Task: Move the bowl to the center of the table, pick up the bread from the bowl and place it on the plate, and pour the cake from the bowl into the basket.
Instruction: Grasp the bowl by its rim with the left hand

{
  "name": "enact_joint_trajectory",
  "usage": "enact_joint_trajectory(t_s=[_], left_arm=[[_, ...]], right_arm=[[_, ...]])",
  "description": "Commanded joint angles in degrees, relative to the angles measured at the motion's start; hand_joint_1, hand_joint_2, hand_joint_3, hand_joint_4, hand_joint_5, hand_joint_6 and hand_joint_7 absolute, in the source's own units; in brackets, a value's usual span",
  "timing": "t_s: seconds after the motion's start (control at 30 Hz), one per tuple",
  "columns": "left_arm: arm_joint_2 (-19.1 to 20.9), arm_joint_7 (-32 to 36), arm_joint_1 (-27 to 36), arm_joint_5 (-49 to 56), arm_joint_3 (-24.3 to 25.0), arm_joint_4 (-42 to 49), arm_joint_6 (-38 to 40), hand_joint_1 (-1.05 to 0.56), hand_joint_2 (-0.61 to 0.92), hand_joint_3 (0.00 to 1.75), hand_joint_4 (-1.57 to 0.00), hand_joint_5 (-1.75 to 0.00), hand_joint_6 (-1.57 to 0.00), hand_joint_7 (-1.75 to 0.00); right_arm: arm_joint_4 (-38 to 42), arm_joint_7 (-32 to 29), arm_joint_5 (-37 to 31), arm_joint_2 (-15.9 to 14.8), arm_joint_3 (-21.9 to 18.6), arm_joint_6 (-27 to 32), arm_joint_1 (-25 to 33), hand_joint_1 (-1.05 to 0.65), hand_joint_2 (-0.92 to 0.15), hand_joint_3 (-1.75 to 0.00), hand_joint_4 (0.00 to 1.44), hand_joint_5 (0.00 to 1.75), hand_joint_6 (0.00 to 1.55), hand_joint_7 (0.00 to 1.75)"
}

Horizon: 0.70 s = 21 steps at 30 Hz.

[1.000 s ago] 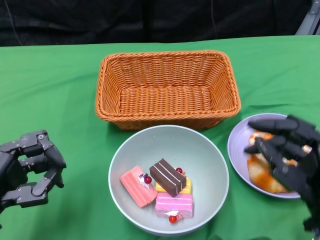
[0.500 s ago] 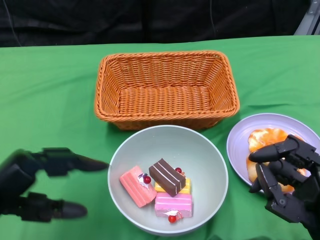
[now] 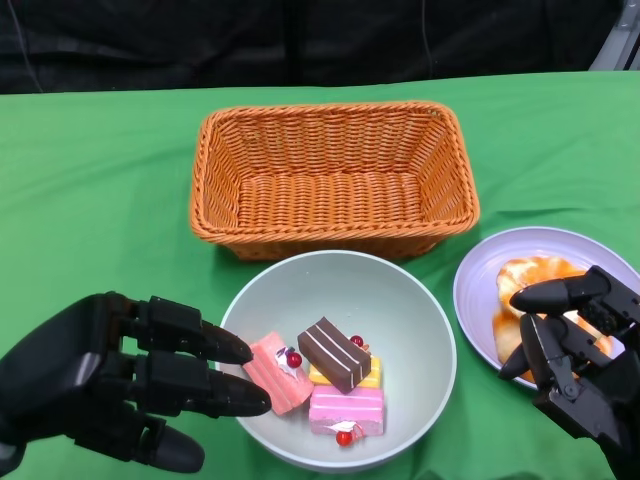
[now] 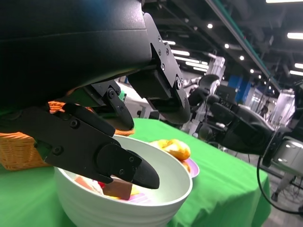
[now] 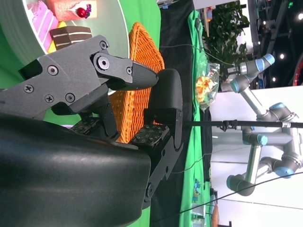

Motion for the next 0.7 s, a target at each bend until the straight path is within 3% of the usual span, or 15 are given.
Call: enact_joint_trajectory(t_s=[0.03, 0.23, 0.7], left_arm=[[2.3, 0.7, -1.2, 3.7, 0.0, 0.2, -2.1, -0.46, 0.81, 0.00, -0.94, -0.12, -0.91, -0.04], [3.2, 1.0, -2.2, 14.3, 2.7, -3.1, 0.1, -0.46, 0.83, 0.00, -1.10, -0.13, -1.07, -0.05], [1.7, 7.8, 0.0, 28.6, 3.8, -10.9, 7.0, -0.40, 0.87, 0.01, -1.16, -0.06, -1.06, -0.01]], right_arm=[[-1.1, -0.5, 0.8, 0.4, -0.3, 0.7, 0.2, -0.17, -0.76, -0.70, 0.69, 1.61, 0.67, 1.25], [-1.9, -1.1, 0.1, 1.0, 0.5, 1.2, 0.7, -0.17, -0.74, -0.73, 0.69, 1.60, 0.67, 1.25], [-2.9, -1.1, 0.6, 0.8, 1.3, 1.5, 1.8, -0.18, -0.74, -0.71, 0.67, 1.54, 0.68, 1.20]])
